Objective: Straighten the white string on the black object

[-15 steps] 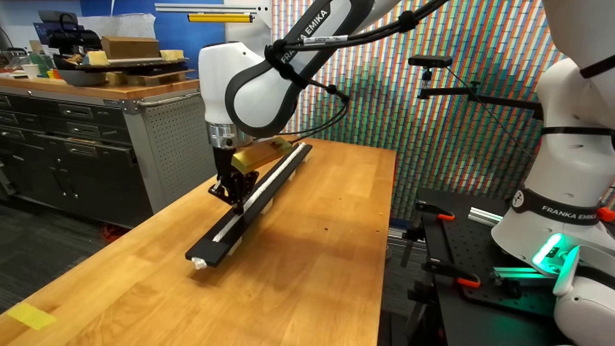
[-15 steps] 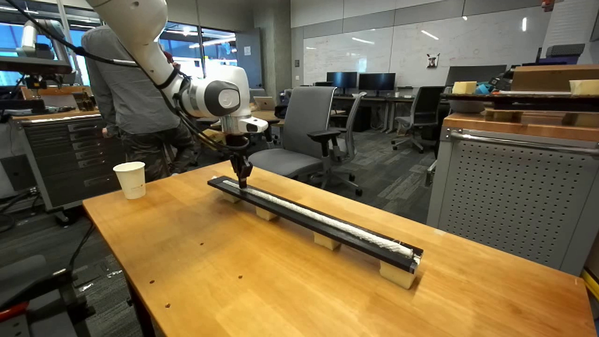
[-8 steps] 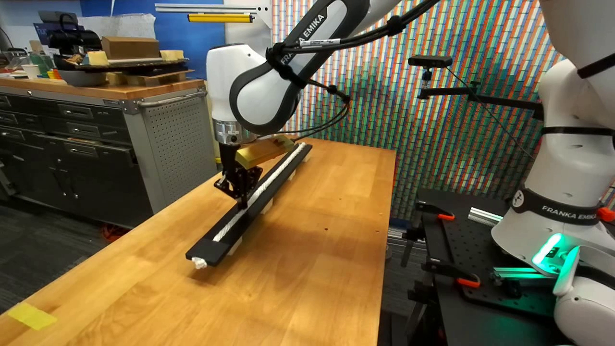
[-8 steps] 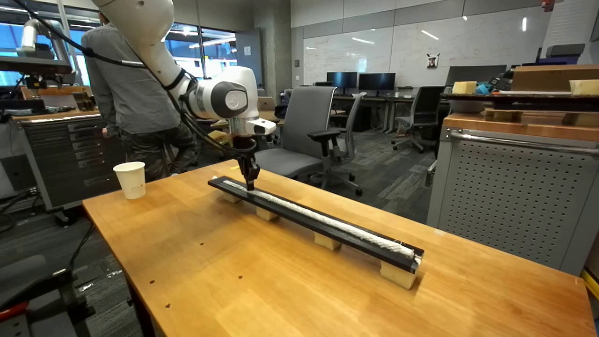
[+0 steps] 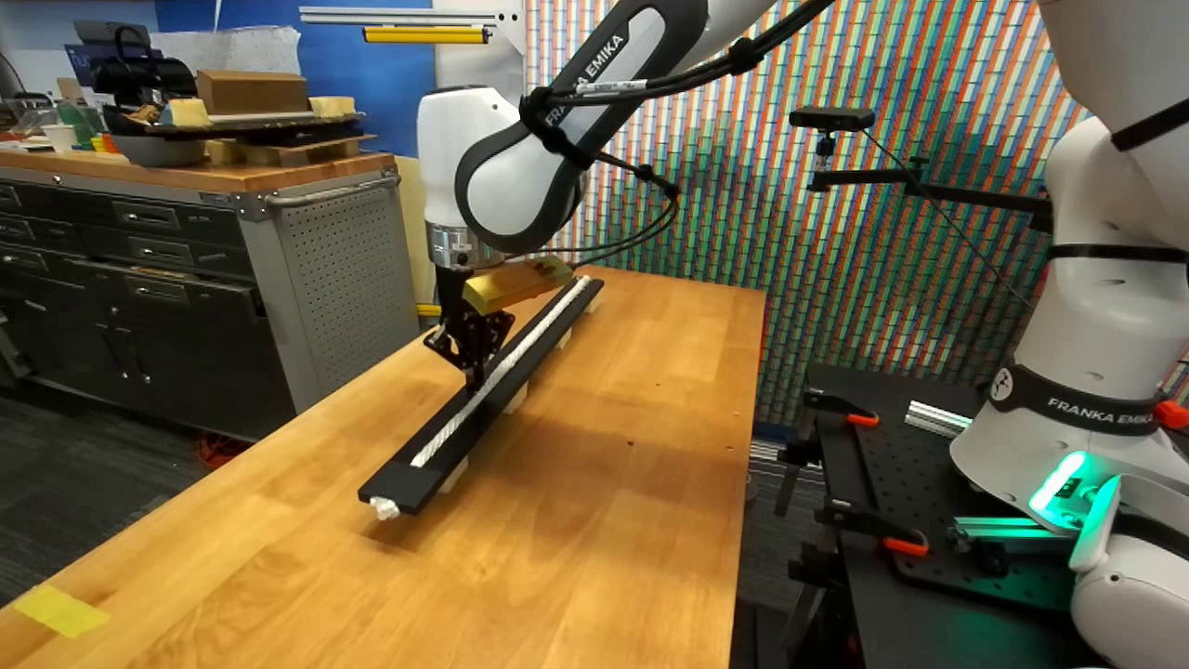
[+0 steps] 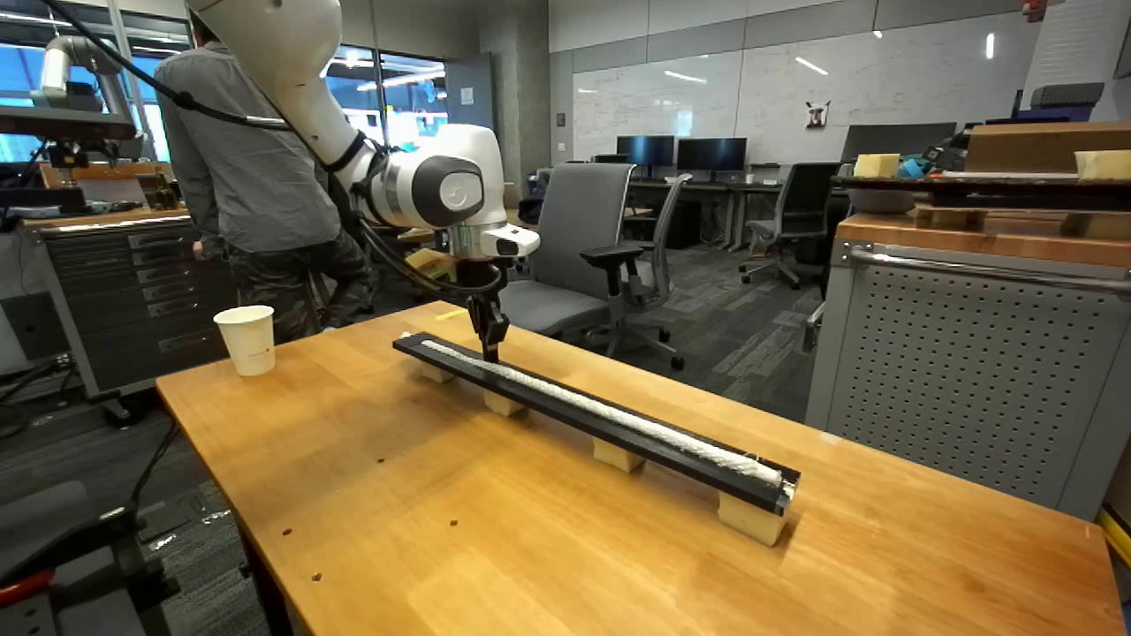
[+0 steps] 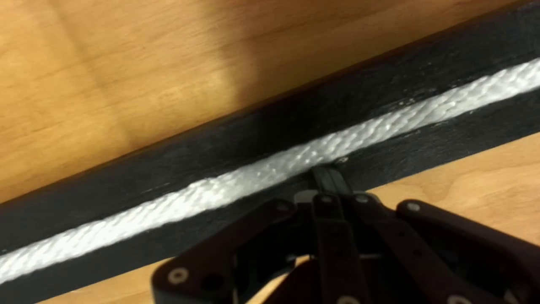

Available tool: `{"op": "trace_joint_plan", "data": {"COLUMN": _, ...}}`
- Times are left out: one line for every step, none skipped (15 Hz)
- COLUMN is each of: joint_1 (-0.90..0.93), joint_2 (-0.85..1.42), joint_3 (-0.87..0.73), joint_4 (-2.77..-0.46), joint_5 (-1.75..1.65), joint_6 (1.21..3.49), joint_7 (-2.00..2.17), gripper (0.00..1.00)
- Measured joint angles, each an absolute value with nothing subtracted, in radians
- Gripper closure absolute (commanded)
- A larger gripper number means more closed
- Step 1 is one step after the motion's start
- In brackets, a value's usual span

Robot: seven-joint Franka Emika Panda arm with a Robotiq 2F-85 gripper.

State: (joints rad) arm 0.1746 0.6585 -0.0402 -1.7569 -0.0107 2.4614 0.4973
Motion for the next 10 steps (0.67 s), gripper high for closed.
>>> {"op": "trace_joint_plan", "data": {"joint_1": 0.173, "joint_2": 0.658, "joint_3": -0.042, "joint_4": -1.758, "joint_5": -0.011, "joint_6": 2.462, "joint_7": 0.497, "gripper": 1.00}}
{"op": "trace_joint_plan", "data": {"joint_1": 0.173, "joint_2": 0.657, "joint_3": -0.043, "joint_4": -1.759, "joint_5": -0.011, "joint_6": 2.462, "joint_7": 0.497, "gripper": 1.00}}
{"op": "trace_joint_plan", "data": {"joint_1": 0.173, "joint_2": 0.654, "joint_3": -0.043, "joint_4": -1.761, "joint_5": -0.011, "joint_6": 2.462, "joint_7": 0.497, "gripper": 1.00}}
{"op": "trace_joint_plan", "data": {"joint_1": 0.174, "joint_2": 0.652, "joint_3": -0.044, "joint_4": -1.763, "joint_5": -0.011, "joint_6": 2.462, "joint_7": 0.497, "gripper": 1.00}}
{"op": "trace_joint_plan", "data": {"joint_1": 0.175, "joint_2": 0.649, "joint_3": -0.044, "joint_4": -1.765, "joint_5": -0.011, "joint_6": 2.462, "joint_7": 0.497, "gripper": 1.00}}
{"op": "trace_joint_plan", "data": {"joint_1": 0.176, "joint_2": 0.644, "joint_3": -0.044, "joint_4": -1.767, "joint_5": -0.011, "joint_6": 2.463, "joint_7": 0.497, "gripper": 1.00}}
{"op": "trace_joint_plan", "data": {"joint_1": 0.179, "joint_2": 0.638, "joint_3": -0.044, "joint_4": -1.771, "joint_5": -0.011, "joint_6": 2.463, "joint_7": 0.498, "gripper": 1.00}}
{"op": "trace_joint_plan", "data": {"joint_1": 0.182, "joint_2": 0.630, "joint_3": -0.044, "joint_4": -1.777, "joint_5": -0.011, "joint_6": 2.463, "joint_7": 0.498, "gripper": 1.00}}
{"op": "trace_joint_plan", "data": {"joint_1": 0.185, "joint_2": 0.620, "joint_3": -0.044, "joint_4": -1.785, "joint_5": -0.011, "joint_6": 2.464, "joint_7": 0.498, "gripper": 1.00}}
{"op": "trace_joint_plan", "data": {"joint_1": 0.188, "joint_2": 0.611, "joint_3": -0.044, "joint_4": -1.793, "joint_5": -0.011, "joint_6": 2.466, "joint_7": 0.499, "gripper": 1.00}}
